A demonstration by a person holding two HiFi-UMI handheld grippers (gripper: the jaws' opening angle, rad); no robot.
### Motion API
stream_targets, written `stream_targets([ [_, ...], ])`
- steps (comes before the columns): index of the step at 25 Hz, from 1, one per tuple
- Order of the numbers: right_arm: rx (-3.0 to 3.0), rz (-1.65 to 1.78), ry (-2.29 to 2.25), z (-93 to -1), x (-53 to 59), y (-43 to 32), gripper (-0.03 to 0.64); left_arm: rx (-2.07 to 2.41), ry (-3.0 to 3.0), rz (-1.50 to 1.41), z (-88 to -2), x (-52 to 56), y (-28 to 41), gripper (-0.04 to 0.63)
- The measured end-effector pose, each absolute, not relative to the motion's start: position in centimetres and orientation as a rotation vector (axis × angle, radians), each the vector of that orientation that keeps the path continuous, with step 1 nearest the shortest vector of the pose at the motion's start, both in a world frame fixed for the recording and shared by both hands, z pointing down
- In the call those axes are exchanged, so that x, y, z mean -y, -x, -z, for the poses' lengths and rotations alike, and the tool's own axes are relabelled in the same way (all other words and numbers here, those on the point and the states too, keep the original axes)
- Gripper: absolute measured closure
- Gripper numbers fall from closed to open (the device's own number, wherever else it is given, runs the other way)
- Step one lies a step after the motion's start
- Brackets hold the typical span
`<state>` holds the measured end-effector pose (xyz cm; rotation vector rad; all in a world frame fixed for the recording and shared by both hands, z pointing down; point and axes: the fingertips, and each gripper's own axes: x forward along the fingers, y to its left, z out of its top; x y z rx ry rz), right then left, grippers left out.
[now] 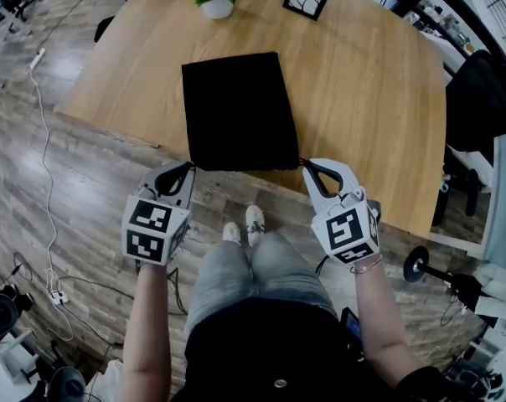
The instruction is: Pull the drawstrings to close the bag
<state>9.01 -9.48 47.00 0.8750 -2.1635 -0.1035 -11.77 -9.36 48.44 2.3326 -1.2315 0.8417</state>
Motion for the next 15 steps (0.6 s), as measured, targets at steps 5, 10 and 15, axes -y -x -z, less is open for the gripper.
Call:
stream_targets([
  [5, 2.218, 0.064, -0.932, -45.3, 9.2, -8.8, 0.604, 1.208, -2.311, -0.752, -47.0, 8.5, 11.8, 0.581],
  [10, 2.257, 0.029, -0.994, -43.5, 9.2, -8.9, 0.604, 1.219, -2.32, -0.672, -45.1, 8.2, 12.3, 0.581],
  [15, 2.28, 0.015, -1.034, -41.9, 9.1, -9.0, 0.604, 1.174, -2.326, -0.486, -42.7, 7.8, 12.4, 0.581],
])
